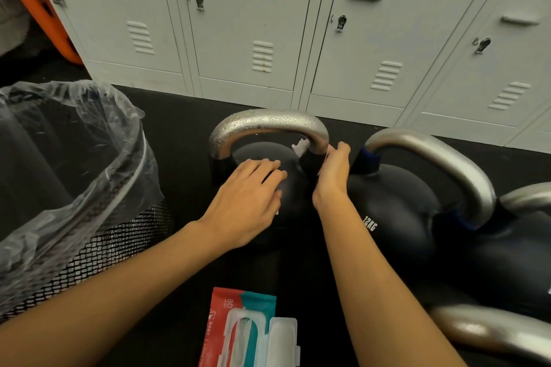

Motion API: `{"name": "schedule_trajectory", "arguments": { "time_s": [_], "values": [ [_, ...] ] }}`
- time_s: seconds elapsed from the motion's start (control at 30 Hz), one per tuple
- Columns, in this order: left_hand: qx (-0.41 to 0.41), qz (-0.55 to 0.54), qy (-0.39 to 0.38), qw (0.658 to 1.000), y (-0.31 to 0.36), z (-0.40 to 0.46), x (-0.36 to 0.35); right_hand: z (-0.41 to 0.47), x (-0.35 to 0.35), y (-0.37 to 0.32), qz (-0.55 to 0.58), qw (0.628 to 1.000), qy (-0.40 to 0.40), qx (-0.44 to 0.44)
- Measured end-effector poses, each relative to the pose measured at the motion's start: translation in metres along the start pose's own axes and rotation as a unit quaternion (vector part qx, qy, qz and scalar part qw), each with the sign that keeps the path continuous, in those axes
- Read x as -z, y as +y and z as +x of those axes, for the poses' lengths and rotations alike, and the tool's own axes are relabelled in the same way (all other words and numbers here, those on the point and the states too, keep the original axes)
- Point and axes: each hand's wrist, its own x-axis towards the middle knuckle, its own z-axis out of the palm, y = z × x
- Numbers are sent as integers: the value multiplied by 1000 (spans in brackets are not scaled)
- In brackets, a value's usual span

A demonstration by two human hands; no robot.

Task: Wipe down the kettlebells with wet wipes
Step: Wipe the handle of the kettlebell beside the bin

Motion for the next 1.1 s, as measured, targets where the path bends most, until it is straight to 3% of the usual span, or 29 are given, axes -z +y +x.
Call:
{"name": "schedule_trajectory", "arguments": {
  "time_s": [0.2,0.37,0.5,0.67,0.87,0.97,1.1],
  "values": [
    [-1,-11,2,1000,-1,-1,1,-27,12,3,-11,998,41,48],
    [-6,-14,3,1000,-3,-1,-1,-51,16,24,-108,974,60,189],
    [-11,-23,10,1000,-5,-2,-2,-58,5,29,-117,958,87,249],
    [-21,-46,11,999,-9,-3,-3,-43,-3,19,-119,943,138,279],
    [38,-175,5,984,-10,-5,1,-33,10,29,-162,949,120,243],
    [38,-183,0,982,-10,-5,1,-32,10,31,-155,955,120,221],
    [37,-182,3,983,-10,-5,2,-34,3,22,-139,945,128,266]
  ]
}}
